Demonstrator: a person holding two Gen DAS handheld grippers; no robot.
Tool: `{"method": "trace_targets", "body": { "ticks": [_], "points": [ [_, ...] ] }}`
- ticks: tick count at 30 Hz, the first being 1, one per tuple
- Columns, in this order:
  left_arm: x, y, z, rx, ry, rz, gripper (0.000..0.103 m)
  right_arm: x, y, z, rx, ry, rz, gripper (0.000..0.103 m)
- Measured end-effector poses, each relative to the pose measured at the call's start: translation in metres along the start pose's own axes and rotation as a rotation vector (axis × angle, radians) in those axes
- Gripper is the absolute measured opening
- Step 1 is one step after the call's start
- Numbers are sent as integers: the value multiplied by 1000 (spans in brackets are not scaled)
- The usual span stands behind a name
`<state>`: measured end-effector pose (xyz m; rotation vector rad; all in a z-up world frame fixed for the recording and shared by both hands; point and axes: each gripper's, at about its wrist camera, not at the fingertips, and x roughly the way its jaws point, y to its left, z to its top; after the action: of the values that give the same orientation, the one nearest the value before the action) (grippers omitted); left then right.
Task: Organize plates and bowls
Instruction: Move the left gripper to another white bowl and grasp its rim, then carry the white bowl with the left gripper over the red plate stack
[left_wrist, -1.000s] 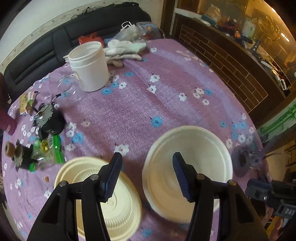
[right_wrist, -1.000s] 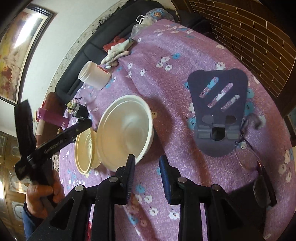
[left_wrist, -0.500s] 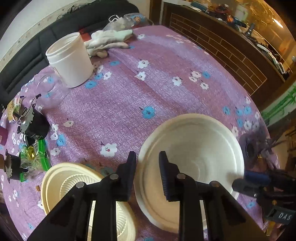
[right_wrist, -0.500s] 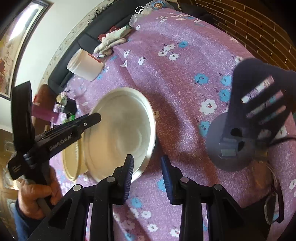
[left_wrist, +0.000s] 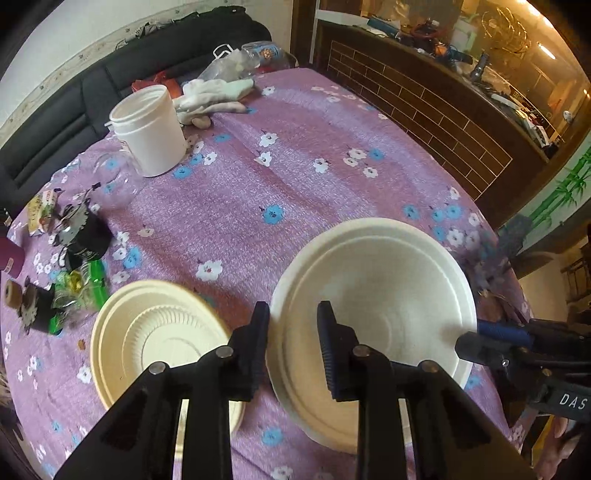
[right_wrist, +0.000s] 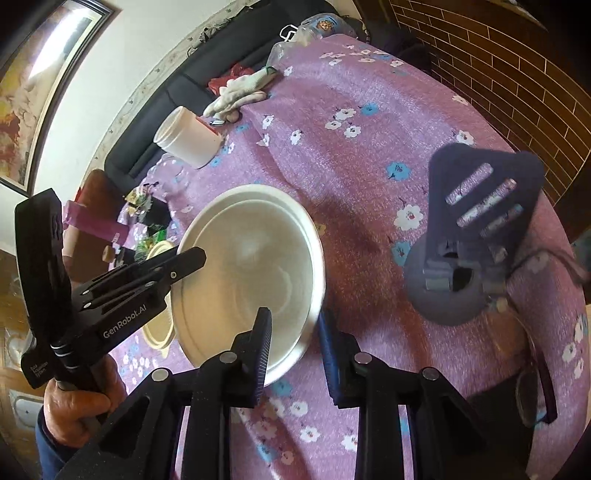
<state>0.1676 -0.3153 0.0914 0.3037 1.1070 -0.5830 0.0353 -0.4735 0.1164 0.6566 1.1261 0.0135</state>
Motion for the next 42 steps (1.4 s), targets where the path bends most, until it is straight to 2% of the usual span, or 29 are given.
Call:
{"method": "trace_targets", "body": {
  "ticks": [8,15,19,28,34,42],
  "points": [
    [-37,2,-42,-30,-19,14,26,-22,17,-34,-40,16,34,29],
    [-70,9,-101,-80,-27,38,30,-28,37,-75,-101,53,54,29],
    [-77,9,-140,-111,-13,56,31,-26,50,-104,-134,84,59,29],
    [-78,17,-215,-158,59,35,31,-11,61,-163,-180,175,45,30],
    [-78,22,-235,-190,68,22,31,-3,66,-184,-199,190,21,30],
    [-77,22,-236,-170,52,20,31,-1,69,-191,-202,171,-14,30]
  ]
}}
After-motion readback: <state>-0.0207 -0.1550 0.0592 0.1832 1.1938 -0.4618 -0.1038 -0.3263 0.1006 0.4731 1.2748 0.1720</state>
